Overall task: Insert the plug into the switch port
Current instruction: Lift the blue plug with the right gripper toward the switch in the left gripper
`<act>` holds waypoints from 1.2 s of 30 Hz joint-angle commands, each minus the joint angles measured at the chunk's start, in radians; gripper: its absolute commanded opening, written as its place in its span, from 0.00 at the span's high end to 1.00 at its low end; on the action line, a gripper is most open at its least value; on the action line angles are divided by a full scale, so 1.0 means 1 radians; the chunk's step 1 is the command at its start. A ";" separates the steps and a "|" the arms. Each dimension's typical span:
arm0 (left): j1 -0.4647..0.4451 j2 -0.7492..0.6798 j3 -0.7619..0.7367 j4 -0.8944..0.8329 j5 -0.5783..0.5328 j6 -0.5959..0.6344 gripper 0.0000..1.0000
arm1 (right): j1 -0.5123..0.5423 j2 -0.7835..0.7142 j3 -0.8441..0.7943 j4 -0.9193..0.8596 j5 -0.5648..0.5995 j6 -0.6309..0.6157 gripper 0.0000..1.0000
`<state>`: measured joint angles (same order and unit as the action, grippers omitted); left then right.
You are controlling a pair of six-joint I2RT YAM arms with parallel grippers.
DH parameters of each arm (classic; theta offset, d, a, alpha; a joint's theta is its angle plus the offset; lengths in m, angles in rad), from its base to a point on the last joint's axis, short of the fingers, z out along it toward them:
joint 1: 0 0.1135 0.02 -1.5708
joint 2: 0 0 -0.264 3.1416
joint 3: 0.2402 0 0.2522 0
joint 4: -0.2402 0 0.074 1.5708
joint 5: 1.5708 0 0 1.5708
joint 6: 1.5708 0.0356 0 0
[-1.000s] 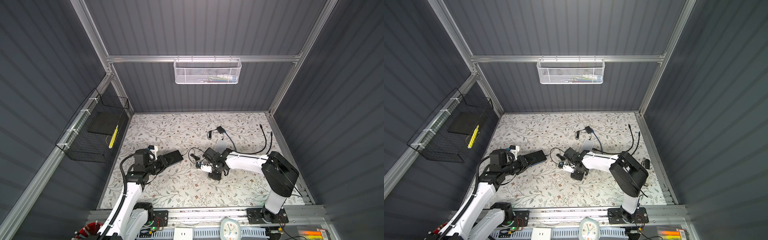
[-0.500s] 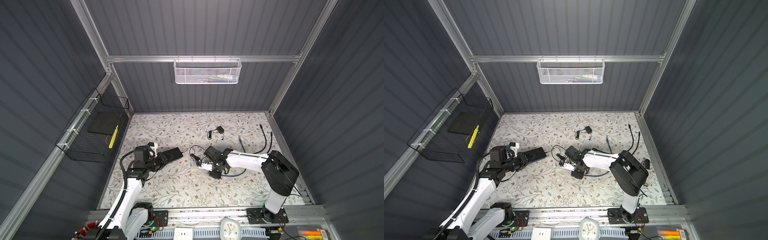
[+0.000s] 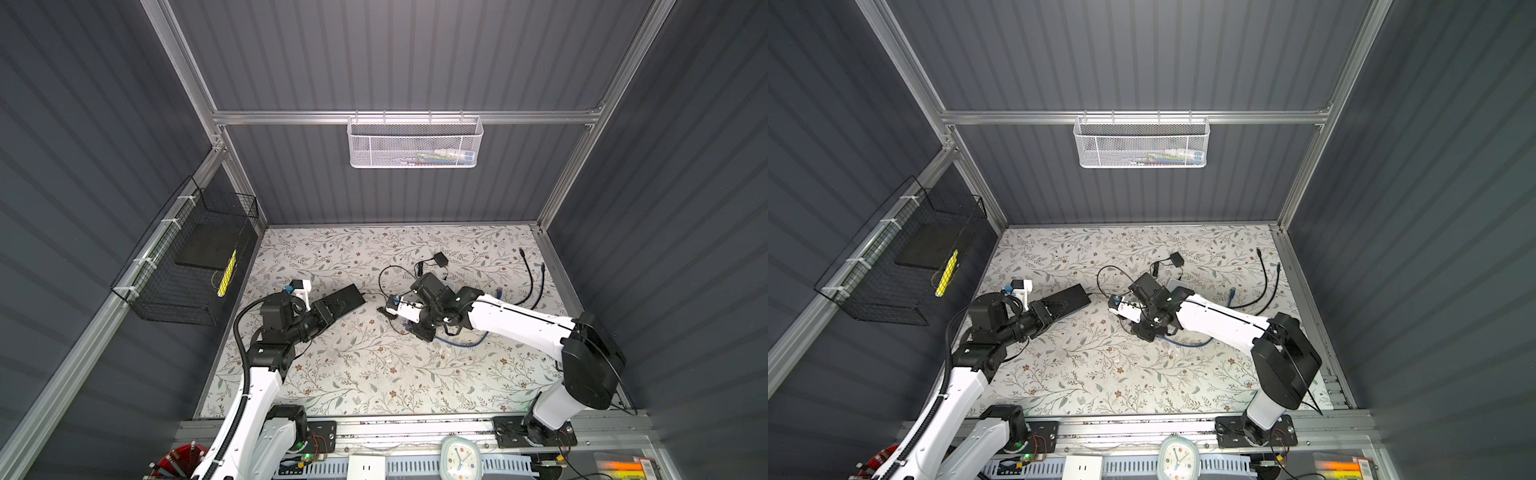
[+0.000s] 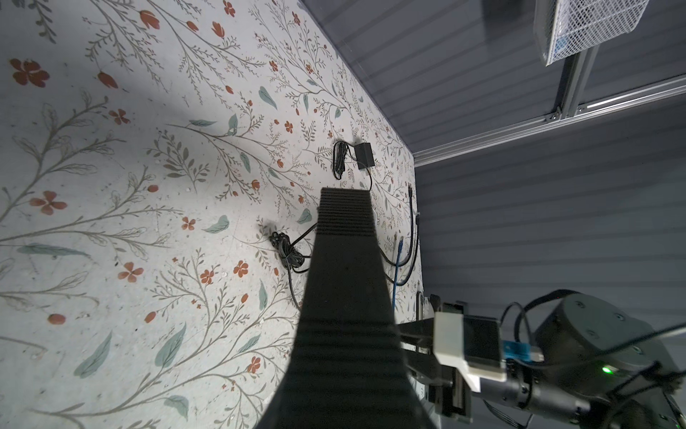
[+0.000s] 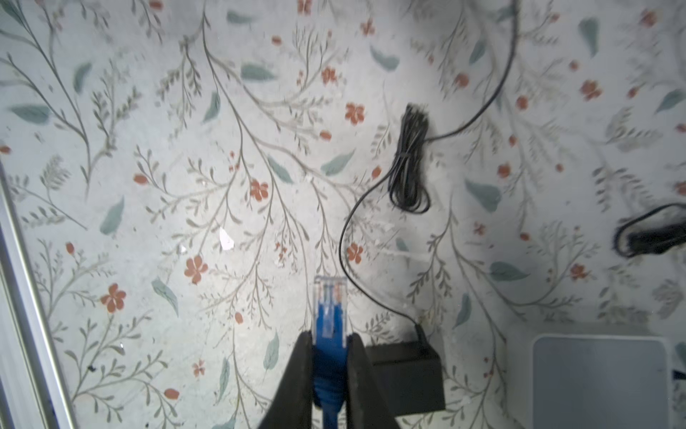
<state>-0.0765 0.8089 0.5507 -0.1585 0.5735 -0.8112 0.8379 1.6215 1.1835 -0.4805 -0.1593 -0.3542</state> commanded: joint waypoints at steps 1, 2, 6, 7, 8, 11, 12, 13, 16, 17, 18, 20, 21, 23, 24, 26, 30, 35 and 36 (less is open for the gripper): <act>0.007 -0.023 -0.007 0.075 -0.030 -0.045 1.00 | 0.001 0.003 0.037 0.046 0.005 0.093 0.97; 0.007 -0.022 -0.011 0.086 -0.038 -0.062 1.00 | 0.001 0.010 0.049 0.055 0.013 0.128 0.97; 0.006 -0.011 -0.045 0.167 -0.050 -0.135 1.00 | 0.023 0.029 0.067 0.127 0.019 0.250 0.97; 0.006 -0.013 -0.061 0.205 -0.049 -0.156 1.00 | 0.033 0.037 0.069 0.147 0.021 0.269 0.97; 0.006 -0.013 -0.072 0.226 -0.051 -0.178 1.00 | 0.044 0.046 0.075 0.159 0.039 0.288 0.98; 0.006 -0.009 -0.095 0.295 -0.059 -0.208 1.00 | 0.073 0.083 0.101 0.200 0.070 0.331 0.99; 0.006 -0.009 -0.099 0.310 -0.063 -0.212 1.00 | 0.082 0.094 0.113 0.214 0.087 0.345 0.99; 0.005 -0.008 -0.104 0.322 -0.075 -0.215 1.00 | 0.088 0.107 0.129 0.227 0.090 0.356 0.99; 0.006 -0.001 -0.126 0.373 -0.114 -0.233 1.00 | 0.092 0.138 0.153 0.276 0.095 0.394 0.99; 0.005 0.008 -0.134 0.399 -0.120 -0.239 1.00 | 0.093 0.149 0.158 0.288 0.087 0.397 0.99; 0.006 0.025 -0.145 0.430 -0.124 -0.246 1.00 | 0.093 0.163 0.168 0.298 0.082 0.403 0.99; 0.006 0.075 -0.167 0.500 -0.115 -0.262 1.00 | 0.093 0.194 0.194 0.299 0.060 0.400 0.99; 0.005 0.108 -0.178 0.547 -0.104 -0.270 1.00 | 0.093 0.210 0.212 0.293 0.052 0.398 0.99; 0.004 0.170 -0.200 0.626 -0.093 -0.283 1.00 | 0.093 0.235 0.235 0.287 0.034 0.392 0.99; 0.004 0.200 -0.210 0.666 -0.089 -0.289 1.00 | 0.092 0.250 0.249 0.278 0.021 0.388 0.99; 0.003 0.253 -0.224 0.730 -0.079 -0.297 1.00 | 0.093 0.274 0.265 0.280 0.002 0.382 0.99; -0.014 0.325 -0.225 0.802 -0.072 -0.304 1.00 | 0.093 0.312 0.289 0.274 -0.033 0.379 0.99; -0.021 0.359 -0.223 0.842 -0.088 -0.310 1.00 | 0.093 0.310 0.261 0.303 -0.059 0.413 0.99; -0.020 0.363 -0.218 0.841 -0.090 -0.309 1.00 | 0.093 0.309 0.253 0.309 -0.063 0.418 0.99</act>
<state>-0.0910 1.1679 0.3222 0.5846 0.4744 -1.1130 0.9321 1.9392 1.4425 -0.2016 -0.1890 0.0380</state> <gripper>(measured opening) 0.283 0.148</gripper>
